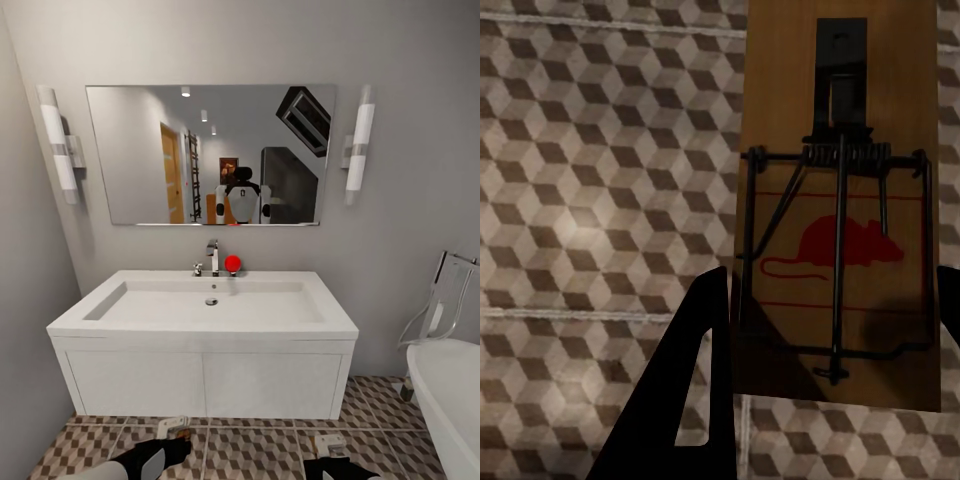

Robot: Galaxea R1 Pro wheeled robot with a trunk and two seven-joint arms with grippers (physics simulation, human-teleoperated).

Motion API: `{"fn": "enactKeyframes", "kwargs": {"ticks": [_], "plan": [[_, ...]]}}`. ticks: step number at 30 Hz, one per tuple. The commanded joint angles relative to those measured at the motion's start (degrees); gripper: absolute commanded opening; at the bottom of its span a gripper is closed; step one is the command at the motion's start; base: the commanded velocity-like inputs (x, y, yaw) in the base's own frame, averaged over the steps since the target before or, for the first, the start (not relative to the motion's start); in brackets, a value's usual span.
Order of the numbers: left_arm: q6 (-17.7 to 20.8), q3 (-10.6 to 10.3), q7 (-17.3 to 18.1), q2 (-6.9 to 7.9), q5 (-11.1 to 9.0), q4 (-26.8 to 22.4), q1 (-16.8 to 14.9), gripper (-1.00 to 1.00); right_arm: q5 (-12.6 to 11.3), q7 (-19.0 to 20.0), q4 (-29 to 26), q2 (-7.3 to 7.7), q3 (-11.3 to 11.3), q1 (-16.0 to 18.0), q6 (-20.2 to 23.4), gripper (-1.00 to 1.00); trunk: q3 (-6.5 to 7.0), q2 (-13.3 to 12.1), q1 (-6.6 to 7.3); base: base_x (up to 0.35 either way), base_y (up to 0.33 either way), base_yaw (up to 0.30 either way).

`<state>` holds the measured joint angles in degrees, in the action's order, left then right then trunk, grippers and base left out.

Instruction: Take the four mousetraps from the cabinet in the bathroom and place them on the bathroom floor. Make sure all four end up on the same floor surface, and ensure that at least two of them are either under or directly next to the same bathroom sink.

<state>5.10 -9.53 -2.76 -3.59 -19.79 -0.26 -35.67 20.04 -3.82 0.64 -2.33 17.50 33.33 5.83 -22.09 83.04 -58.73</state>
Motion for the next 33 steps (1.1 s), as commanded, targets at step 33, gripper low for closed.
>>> {"fn": "enactKeyframes", "kwargs": {"ticks": [33], "plan": [[0.35, -0.57, -0.41, -0.55, -0.43, -0.01, 1.06, -1.0, 0.55, -0.14, 0.07, 0.28, 0.35, 0.07, 0.14, -1.0, -5.09, 11.27, -6.15, 0.0, 0.0, 0.0]]}}
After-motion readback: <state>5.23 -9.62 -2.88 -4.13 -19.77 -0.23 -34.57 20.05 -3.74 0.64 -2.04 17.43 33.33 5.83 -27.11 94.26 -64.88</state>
